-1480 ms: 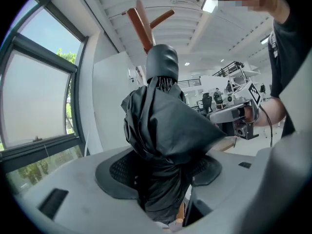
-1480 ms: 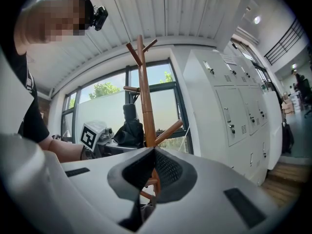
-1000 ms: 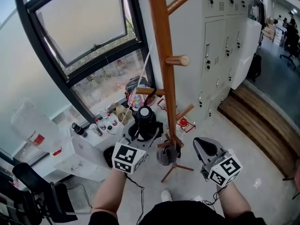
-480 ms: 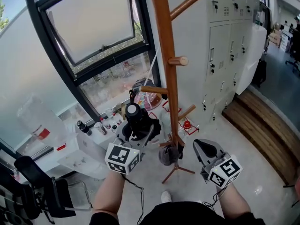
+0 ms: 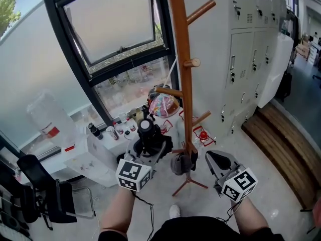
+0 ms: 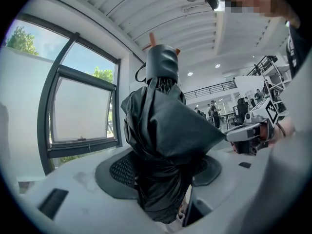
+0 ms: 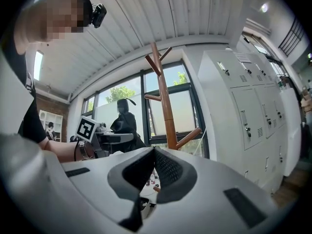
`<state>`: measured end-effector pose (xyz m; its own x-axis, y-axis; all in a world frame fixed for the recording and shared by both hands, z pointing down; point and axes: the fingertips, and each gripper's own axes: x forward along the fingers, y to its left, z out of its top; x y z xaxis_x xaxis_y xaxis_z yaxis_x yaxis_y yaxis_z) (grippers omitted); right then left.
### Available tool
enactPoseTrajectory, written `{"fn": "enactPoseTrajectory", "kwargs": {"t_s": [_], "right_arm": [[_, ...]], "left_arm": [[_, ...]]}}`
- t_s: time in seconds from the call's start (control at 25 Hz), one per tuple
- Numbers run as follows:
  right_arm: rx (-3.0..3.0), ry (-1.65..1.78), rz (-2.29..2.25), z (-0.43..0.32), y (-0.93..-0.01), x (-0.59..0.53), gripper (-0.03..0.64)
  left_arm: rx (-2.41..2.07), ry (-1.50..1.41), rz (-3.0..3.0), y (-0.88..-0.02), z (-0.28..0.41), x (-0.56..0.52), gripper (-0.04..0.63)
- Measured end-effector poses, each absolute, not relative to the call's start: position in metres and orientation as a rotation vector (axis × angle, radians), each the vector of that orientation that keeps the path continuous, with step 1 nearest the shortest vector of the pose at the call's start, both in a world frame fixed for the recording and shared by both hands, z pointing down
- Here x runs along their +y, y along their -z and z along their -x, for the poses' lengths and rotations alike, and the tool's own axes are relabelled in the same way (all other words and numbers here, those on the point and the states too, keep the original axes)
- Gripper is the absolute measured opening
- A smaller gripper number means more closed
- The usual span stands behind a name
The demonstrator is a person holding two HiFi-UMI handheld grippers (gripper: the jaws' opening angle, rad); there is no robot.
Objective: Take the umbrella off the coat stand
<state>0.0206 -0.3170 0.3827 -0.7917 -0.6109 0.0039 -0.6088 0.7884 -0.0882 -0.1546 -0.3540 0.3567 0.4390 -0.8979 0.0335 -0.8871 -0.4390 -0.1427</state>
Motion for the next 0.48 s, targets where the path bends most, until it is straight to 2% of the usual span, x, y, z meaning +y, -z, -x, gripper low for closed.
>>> {"fn": "enactPoseTrajectory", "kwargs": {"t_s": [0.48], "right_arm": [[3.014,0.120,0.855,-0.041,-0.383,-0.282,0.054]], "left_arm": [[1.747,0.154,2.586,-0.381,0.118,-0.284,0.264]]}}
